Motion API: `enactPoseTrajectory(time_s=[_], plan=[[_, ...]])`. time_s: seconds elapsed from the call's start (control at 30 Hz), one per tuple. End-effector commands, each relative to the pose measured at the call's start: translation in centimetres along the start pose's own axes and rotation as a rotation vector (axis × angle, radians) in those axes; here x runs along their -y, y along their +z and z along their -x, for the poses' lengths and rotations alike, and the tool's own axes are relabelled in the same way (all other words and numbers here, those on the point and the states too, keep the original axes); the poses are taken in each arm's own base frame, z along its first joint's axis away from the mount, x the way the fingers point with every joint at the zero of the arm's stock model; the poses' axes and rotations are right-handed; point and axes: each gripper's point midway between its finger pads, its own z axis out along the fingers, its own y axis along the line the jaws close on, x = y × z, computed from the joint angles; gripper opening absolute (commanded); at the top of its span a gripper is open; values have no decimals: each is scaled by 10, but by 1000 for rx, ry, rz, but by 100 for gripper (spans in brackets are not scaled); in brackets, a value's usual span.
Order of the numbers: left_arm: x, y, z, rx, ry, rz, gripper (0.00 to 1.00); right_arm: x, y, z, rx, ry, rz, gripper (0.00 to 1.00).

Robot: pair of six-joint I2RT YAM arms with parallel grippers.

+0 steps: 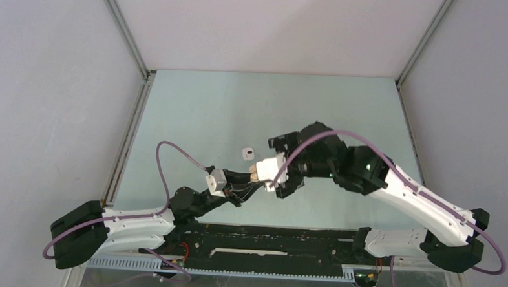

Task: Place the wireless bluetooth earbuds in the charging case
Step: Insert the right earbud into the right side groove of the charging case, then close the charging case with the earbuds inside.

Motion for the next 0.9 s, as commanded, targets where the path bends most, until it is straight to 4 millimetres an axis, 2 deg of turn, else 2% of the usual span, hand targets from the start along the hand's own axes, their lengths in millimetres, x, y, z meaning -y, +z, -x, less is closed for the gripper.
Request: enactPoseTrajectory(time_s=[0.0, 0.2, 0.3, 0.5, 0.7, 0.87], plan=[[6, 4, 6, 14, 45, -38, 0, -29, -9, 5, 25, 291, 274, 95], [10, 7, 3, -4, 44, -65, 0, -49, 4, 5, 22, 317, 394, 97], [14, 9, 1, -20, 46, -85, 0, -51, 17, 2, 3, 336, 392, 97], [17, 13, 2, -28, 45, -92, 0, -53, 29, 6, -6, 359, 392, 97], [17, 15, 8, -10, 31, -87, 0, -66, 32, 6, -19, 345, 408, 96], [13, 16, 11, 0, -2, -54, 0, -69, 28, 8, -15, 331, 401, 95]])
